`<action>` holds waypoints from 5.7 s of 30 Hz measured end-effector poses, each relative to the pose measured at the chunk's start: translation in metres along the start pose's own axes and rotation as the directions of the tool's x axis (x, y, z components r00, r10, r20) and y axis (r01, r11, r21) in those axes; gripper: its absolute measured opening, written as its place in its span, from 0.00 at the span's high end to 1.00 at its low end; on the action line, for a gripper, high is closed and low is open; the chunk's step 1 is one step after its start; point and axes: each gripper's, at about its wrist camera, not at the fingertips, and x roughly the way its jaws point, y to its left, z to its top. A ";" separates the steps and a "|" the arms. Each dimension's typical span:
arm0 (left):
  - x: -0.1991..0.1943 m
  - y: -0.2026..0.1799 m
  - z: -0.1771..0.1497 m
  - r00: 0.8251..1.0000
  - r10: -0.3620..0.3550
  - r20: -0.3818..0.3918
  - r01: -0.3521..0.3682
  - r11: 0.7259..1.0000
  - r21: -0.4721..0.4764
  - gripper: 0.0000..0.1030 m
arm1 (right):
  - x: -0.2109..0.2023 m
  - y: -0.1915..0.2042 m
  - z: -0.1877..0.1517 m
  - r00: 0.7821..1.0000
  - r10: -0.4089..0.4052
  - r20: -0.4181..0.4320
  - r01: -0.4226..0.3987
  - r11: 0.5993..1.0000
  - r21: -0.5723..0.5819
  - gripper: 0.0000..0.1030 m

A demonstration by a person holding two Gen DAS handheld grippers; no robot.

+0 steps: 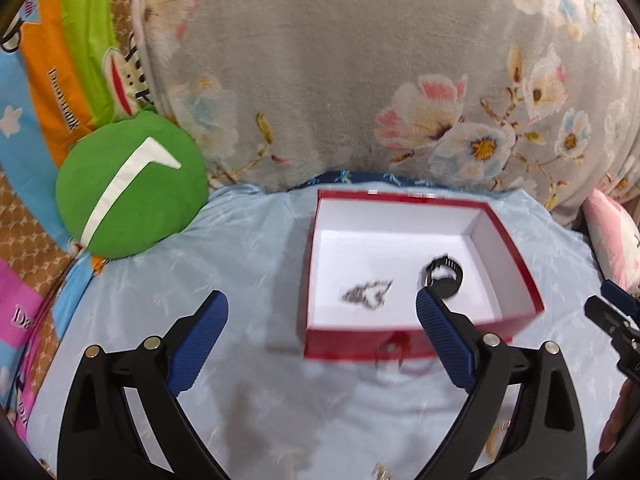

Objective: Organize jewelry
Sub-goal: 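Grasp the gold twisted bangle with the right gripper while the left gripper grasps the pearl bracelet, then carry the bangle and pearl bracelet into the red box and open both grippers, then withdraw from the box and grasp the black bead bracelet with the left gripper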

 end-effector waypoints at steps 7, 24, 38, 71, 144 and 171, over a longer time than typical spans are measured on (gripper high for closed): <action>-0.024 0.014 -0.078 0.994 -0.007 -0.108 0.004 1.000 -0.031 0.10 | -0.025 -0.018 -0.090 0.990 -0.014 -0.143 0.031 0.992 0.120 0.36; -0.016 0.036 -0.185 0.952 0.012 -0.305 -0.062 0.986 -0.156 0.10 | 0.018 -0.011 -0.168 0.959 -0.068 -0.275 0.130 0.968 0.215 0.59; -0.007 0.025 -0.187 0.944 -0.056 -0.325 0.001 0.986 -0.168 0.10 | 0.033 -0.002 -0.184 0.943 -0.016 -0.332 0.095 0.970 0.223 0.97; 0.012 0.014 -0.181 0.924 -0.174 -0.342 0.098 0.969 -0.228 0.84 | 0.008 -0.005 -0.182 0.955 0.031 -0.295 0.046 0.967 0.251 0.97; 0.158 -0.056 0.036 0.991 -0.084 -0.102 0.084 0.996 -0.010 0.84 | 0.157 -0.022 0.036 0.998 0.017 -0.065 -0.010 0.994 0.106 0.96; 0.024 0.004 -0.028 0.997 -0.030 -0.069 0.025 0.998 -0.065 0.14 | 0.029 0.000 -0.048 0.997 0.028 -0.071 -0.023 0.998 0.066 0.40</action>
